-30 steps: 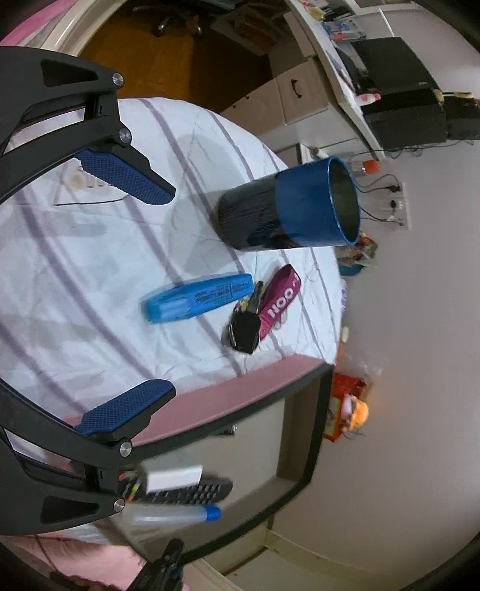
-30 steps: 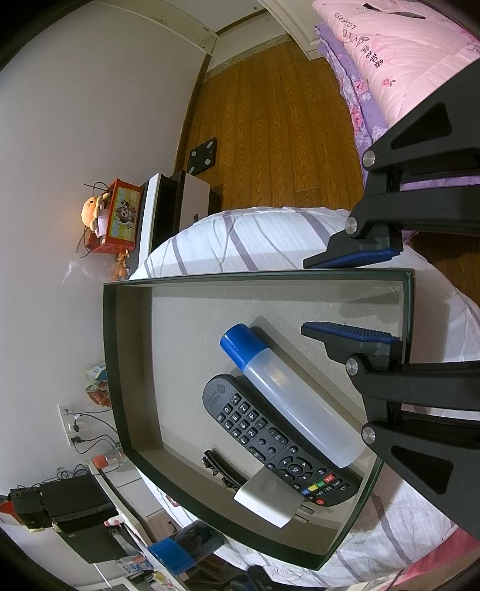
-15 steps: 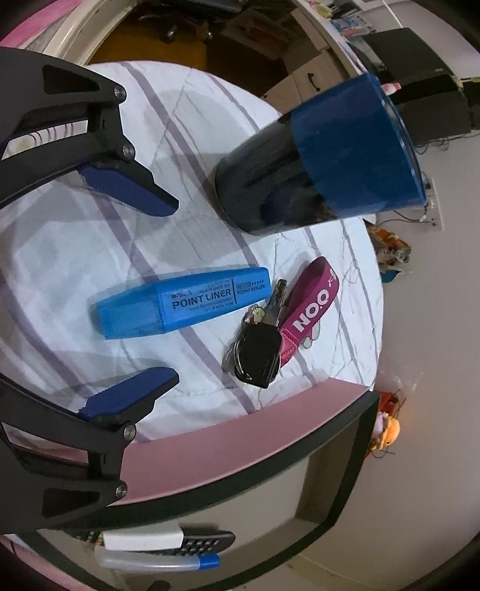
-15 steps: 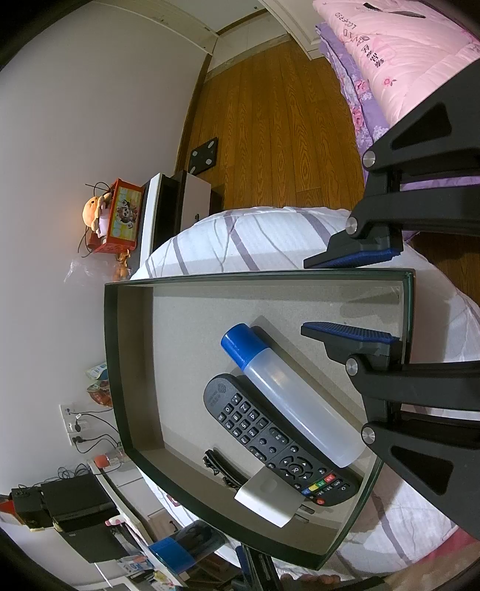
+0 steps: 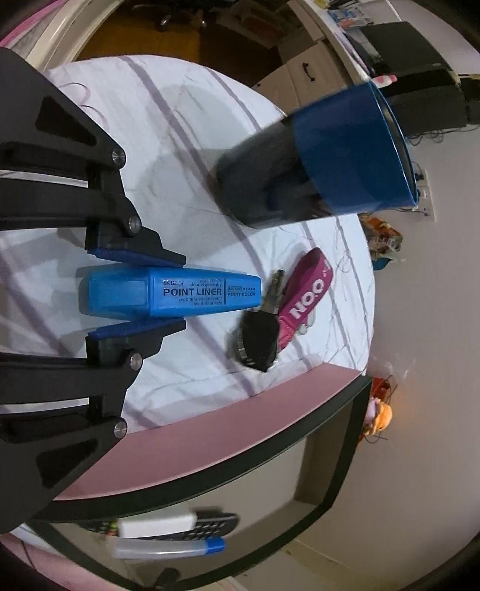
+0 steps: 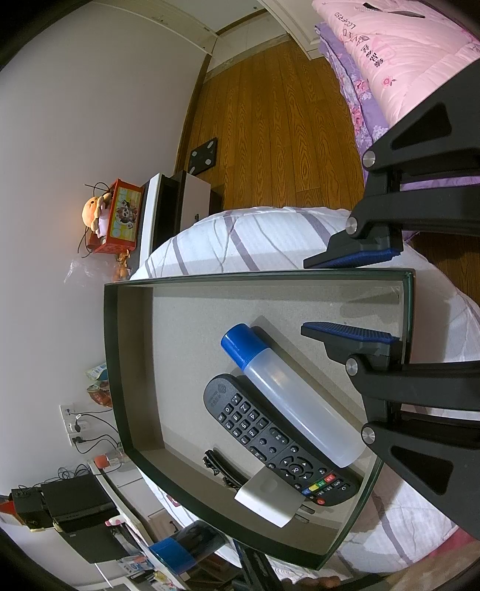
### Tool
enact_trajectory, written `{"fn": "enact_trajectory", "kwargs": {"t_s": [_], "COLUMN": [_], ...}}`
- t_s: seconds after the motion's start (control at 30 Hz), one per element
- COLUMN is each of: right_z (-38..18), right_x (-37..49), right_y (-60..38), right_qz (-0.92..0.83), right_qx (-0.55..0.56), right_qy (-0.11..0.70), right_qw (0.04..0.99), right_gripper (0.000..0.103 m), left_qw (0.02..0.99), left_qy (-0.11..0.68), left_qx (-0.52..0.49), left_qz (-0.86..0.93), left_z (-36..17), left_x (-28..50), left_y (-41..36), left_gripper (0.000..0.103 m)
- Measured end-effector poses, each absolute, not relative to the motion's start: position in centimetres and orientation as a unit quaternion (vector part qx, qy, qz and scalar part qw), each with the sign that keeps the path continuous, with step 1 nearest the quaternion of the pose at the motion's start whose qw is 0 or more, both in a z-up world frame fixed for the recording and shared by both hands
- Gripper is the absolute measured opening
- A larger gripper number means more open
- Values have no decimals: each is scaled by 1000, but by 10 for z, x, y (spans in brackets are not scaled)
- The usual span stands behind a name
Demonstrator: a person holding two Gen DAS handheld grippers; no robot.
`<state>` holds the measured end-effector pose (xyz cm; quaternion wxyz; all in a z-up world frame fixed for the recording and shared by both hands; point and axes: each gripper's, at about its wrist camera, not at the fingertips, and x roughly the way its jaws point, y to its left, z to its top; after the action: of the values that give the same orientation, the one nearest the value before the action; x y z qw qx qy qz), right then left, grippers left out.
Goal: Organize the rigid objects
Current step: 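Carry the blue highlighter with the left tool into the box and release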
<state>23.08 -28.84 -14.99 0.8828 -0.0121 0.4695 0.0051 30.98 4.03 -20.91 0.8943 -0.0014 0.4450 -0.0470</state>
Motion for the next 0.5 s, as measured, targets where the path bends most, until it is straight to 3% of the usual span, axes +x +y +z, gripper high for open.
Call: {"fn": "enact_trajectory", "kwargs": {"t_s": [0.5], "right_z": [-150], "right_x": [230], "right_y": [-288], "right_qz": [4], "right_qx": [-12], "right_qy": [471], "right_qw": [882], "right_gripper": [29], "left_qw": [886], "left_qy": [458], "left_qx": [10], "left_qz": [-65], "left_z": [-208], "left_x": [241], "left_y": [46], "left_gripper": [29]}}
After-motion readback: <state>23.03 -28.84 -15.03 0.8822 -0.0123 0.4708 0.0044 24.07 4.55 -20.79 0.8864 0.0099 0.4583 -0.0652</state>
